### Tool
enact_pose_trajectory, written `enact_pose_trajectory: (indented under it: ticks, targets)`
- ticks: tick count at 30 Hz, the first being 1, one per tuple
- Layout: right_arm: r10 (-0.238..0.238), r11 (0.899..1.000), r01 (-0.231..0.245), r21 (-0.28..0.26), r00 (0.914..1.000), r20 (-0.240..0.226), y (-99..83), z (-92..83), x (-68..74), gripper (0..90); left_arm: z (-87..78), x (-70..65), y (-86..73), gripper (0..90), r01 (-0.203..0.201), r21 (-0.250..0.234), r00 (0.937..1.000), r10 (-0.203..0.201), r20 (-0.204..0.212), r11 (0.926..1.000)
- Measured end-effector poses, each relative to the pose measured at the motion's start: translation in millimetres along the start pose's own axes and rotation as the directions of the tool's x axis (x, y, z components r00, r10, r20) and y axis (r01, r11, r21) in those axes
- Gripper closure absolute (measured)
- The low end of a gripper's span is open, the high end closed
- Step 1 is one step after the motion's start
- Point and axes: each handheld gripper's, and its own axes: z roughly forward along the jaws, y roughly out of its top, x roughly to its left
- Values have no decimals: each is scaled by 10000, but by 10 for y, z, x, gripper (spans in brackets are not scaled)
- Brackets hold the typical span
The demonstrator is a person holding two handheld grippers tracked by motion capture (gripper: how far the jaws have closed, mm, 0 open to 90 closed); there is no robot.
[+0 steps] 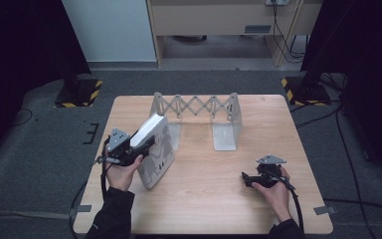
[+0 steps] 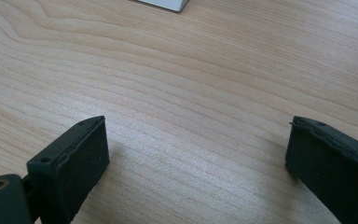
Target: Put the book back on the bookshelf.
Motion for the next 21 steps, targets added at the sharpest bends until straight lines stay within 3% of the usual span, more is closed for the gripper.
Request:
enact_pose_trajectory:
  ticks: [7, 11, 15, 17, 21]
  targets:
    - [-1, 10000, 1, -4, 10000, -5, -1, 0, -1, 62, -134, 67, -113, 475, 179, 102, 9998, -180, 116, 9998]
    - [7, 10000, -7, -4, 10000, 8, 0, 1, 0, 62, -140, 30, -56, 465, -188, 622, 9997, 179, 144, 9979]
    - [1, 10000, -1, -6, 10000, -6, 0, 0, -1, 62, -157, 0, 26, 455, -536, 1086, 9985, 543, -36, 9926]
    - [1, 10000, -1, -3, 10000, -4, 0, 0, -1, 62, -155, 1, 86, 452, -500, 1440, 9985, 527, -150, 9883]
    - [-5, 10000, 5, -13, 10000, -5, -1, 1, -3, 62, -158, 23, 189, 461, -507, 2060, 9987, 490, 133, 9772]
